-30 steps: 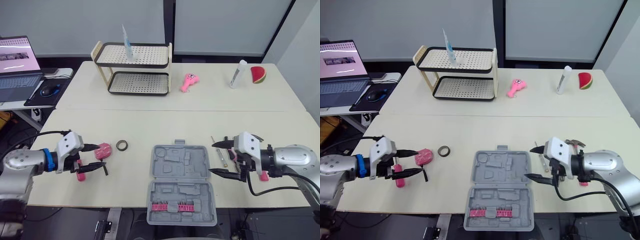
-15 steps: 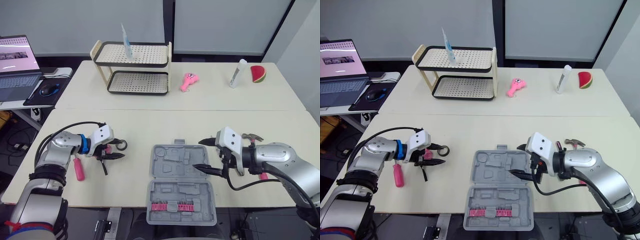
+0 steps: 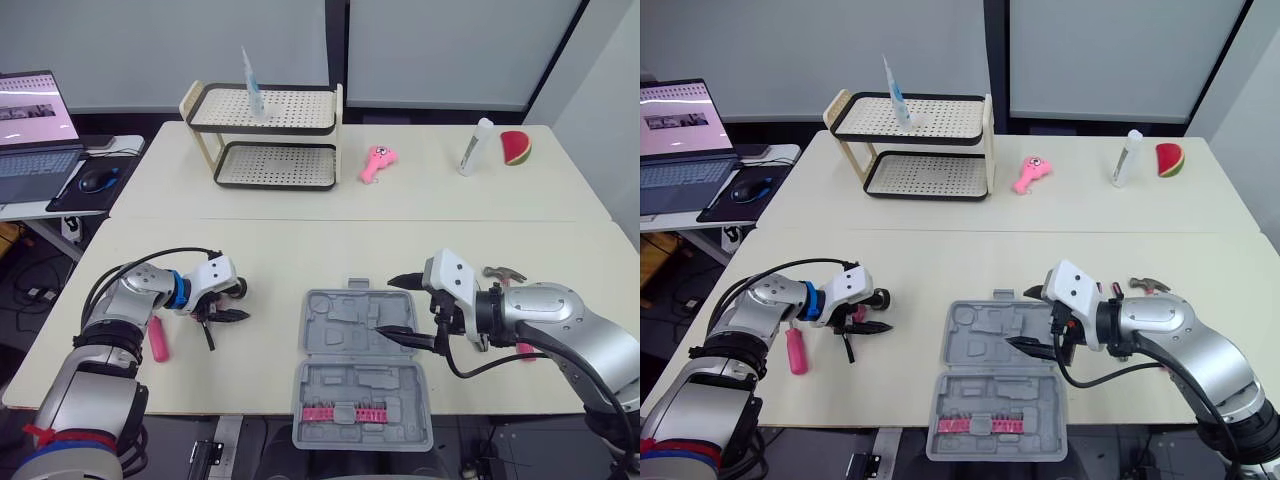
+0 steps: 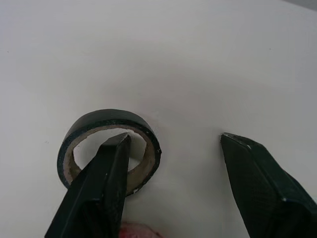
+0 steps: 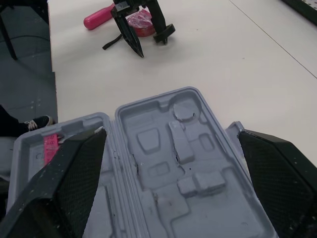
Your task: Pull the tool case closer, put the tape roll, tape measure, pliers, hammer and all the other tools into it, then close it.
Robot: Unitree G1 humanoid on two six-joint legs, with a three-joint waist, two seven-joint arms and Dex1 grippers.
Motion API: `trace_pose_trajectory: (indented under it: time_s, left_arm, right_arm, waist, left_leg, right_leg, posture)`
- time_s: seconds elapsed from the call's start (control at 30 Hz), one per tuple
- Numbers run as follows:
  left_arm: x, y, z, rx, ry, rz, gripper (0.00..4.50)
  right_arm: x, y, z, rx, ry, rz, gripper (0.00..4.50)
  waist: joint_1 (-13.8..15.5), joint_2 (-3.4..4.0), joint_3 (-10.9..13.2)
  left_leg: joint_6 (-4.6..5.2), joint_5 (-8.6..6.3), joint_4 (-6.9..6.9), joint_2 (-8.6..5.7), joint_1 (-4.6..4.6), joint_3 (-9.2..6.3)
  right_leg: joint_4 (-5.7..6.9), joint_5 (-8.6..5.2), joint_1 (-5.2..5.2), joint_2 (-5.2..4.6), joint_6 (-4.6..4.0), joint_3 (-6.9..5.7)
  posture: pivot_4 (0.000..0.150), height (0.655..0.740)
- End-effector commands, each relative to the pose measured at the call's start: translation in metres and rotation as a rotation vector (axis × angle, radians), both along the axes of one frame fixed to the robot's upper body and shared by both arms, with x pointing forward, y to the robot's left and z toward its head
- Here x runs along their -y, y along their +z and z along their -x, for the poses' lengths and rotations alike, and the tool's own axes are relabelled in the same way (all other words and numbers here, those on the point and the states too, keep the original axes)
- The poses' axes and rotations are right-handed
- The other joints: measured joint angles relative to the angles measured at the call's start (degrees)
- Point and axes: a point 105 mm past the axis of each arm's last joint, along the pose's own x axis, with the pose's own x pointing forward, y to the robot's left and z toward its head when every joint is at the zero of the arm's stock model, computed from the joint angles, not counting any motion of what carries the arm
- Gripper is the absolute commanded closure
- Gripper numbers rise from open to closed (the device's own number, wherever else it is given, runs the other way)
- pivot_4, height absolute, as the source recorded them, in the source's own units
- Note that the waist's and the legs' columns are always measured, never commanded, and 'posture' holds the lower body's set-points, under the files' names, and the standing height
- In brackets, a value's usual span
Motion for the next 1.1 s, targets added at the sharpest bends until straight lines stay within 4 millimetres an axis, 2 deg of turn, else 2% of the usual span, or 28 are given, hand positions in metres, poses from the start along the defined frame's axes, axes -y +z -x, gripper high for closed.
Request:
trace_pose_trajectory:
  time_s: [0.03,0.23,0.27,0.47,0.5,0.6,0.67,0.73,0.8,0.87,1.0,1.1]
  left_arm:
    - [0.004,0.007,-0.004,0.033,-0.010,0.011,2.53]
    - [0.007,0.012,-0.004,0.041,-0.028,-0.003,4.39]
    - [0.007,0.012,-0.004,0.041,-0.029,-0.006,4.47]
    - [0.011,0.024,-0.003,0.042,-0.053,0.010,4.47]
    - [0.016,0.030,-0.001,0.035,-0.074,0.030,4.47]
    - [0.038,0.048,0.009,0.007,-0.136,0.096,4.47]
    - [0.059,0.059,0.016,-0.009,-0.170,0.148,4.47]
    - [0.088,0.067,0.024,-0.031,-0.196,0.216,4.47]
    - [0.107,0.065,0.031,-0.054,-0.206,0.249,4.47]
    - [0.116,0.061,0.032,-0.063,-0.192,0.264,4.47]
    - [0.127,0.055,0.028,-0.072,-0.162,0.287,4.47]
    - [0.128,0.048,0.023,-0.082,-0.136,0.300,4.47]
  right_arm:
    - [-0.008,0.012,0.006,0.043,0.047,-0.024,0.00]
    - [-0.010,0.013,0.007,0.038,0.057,-0.033,0.00]
    - [-0.010,0.013,0.007,0.037,0.057,-0.033,0.00]
    - [-0.011,0.013,0.008,0.036,0.056,-0.034,0.00]
    - [-0.010,0.013,0.009,0.036,0.055,-0.033,0.00]
    - [-0.008,0.014,0.011,0.035,0.052,-0.030,0.00]
    - [-0.006,0.013,0.013,0.032,0.045,-0.027,0.00]
    - [-0.003,0.010,0.013,0.017,0.013,-0.022,0.00]
    - [-0.001,0.007,0.012,0.003,-0.024,-0.014,0.00]
    - [0.000,0.005,0.011,-0.008,-0.056,-0.012,0.00]
    - [0.000,0.003,0.009,-0.015,-0.088,-0.009,0.00]
    - [-0.001,0.003,0.009,-0.019,-0.101,-0.007,0.00]
  waist:
    - [0.0,0.00,0.0]
    - [0.0,0.00,0.0]
    - [0.0,0.00,0.0]
    - [-0.1,0.00,0.0]
    - [-0.1,0.00,0.0]
    - [0.0,0.00,0.0]
    - [0.0,0.00,0.0]
    - [0.1,0.00,0.0]
    - [0.1,0.00,0.0]
    - [0.0,-0.01,0.0]
    - [-0.1,-0.01,0.0]
    - [0.0,-0.01,0.0]
  left_leg:
    - [0.00,0.00,0.01,0.00,0.00,0.00]
    - [0.00,0.00,0.02,0.00,0.00,0.00]
    - [0.00,0.00,0.02,0.00,0.00,-0.01]
    - [0.00,0.00,0.02,0.00,0.00,-0.01]
    - [-0.01,0.00,0.02,0.00,0.00,-0.01]
    - [-0.02,0.01,0.02,0.00,0.00,-0.03]
    - [-0.01,0.01,0.03,0.00,-0.03,-0.06]
    - [-0.01,0.00,0.05,0.00,-0.04,-0.08]
    - [0.00,0.00,0.07,-0.01,-0.02,-0.09]
    - [0.00,0.00,0.10,-0.01,-0.03,-0.07]
    - [0.01,0.00,0.08,0.08,-0.02,-0.08]
    - [0.01,0.00,0.09,0.06,-0.03,-0.08]
  right_leg:
    - [0.00,0.00,0.00,0.00,0.00,0.01]
    - [0.08,0.00,-0.03,0.00,0.00,0.00]
    - [0.08,0.00,-0.03,0.00,0.00,0.00]
    - [0.09,0.00,-0.03,0.00,0.00,0.00]
    - [0.09,0.00,-0.03,0.01,0.00,0.00]
    - [0.10,0.00,-0.02,0.00,0.00,0.02]
    - [0.08,0.00,-0.01,0.00,0.00,0.02]
    - [0.05,0.00,0.01,0.00,0.00,0.03]
    - [0.05,0.00,0.07,0.00,0.00,0.05]
    - [0.04,0.00,0.08,0.00,0.00,0.08]
    - [0.07,0.00,0.04,0.13,0.00,0.10]
    - [0.07,0.00,0.05,0.12,0.00,0.10]
  posture:
    - [0.150,0.7290]
    - [0.150,0.7290]
    - [0.150,0.7290]
    - [0.150,0.7290]
    - [0.150,0.7290]
    - [0.150,0.7290]
    - [0.150,0.7290]
    - [0.150,0.7290]
    - [0.150,0.7290]
    - [0.150,0.7290]
    - [0.150,0.7290]
    - [0.150,0.7290]
